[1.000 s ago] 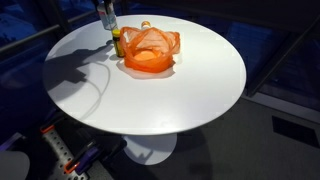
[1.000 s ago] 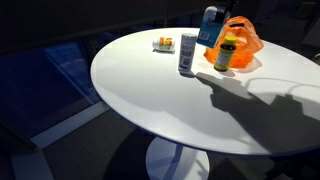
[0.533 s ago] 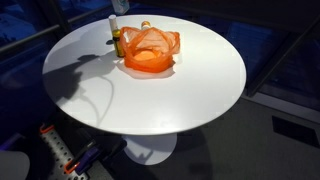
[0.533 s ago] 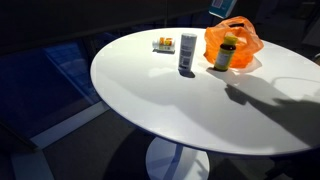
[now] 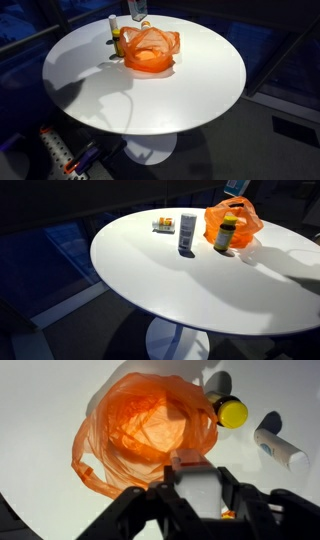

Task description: Pick up the mentos container from the table and put it in the orange plastic bag

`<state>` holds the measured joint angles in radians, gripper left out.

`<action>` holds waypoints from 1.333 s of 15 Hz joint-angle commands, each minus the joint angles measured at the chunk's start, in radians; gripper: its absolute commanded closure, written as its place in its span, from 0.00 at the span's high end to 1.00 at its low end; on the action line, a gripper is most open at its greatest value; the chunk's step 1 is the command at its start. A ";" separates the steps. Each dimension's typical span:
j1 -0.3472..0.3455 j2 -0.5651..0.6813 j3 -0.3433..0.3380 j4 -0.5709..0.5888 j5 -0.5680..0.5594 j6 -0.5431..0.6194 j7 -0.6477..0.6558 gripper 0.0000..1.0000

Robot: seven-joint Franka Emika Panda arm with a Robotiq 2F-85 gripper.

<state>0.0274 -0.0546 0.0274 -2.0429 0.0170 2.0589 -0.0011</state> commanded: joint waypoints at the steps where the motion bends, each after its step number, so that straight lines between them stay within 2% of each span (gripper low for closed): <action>1: -0.021 0.026 -0.021 -0.018 -0.004 0.019 0.013 0.22; 9: -0.040 0.129 -0.044 -0.075 0.003 0.082 0.002 0.22; 13: -0.034 0.164 -0.045 -0.094 -0.041 0.127 0.025 0.22; 19: -0.030 0.198 -0.045 -0.097 -0.079 0.125 0.036 0.22; 20: -0.029 0.198 -0.045 -0.096 -0.077 0.120 0.035 0.59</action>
<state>-0.0064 0.1437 -0.0163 -2.1401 -0.0363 2.1776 0.0067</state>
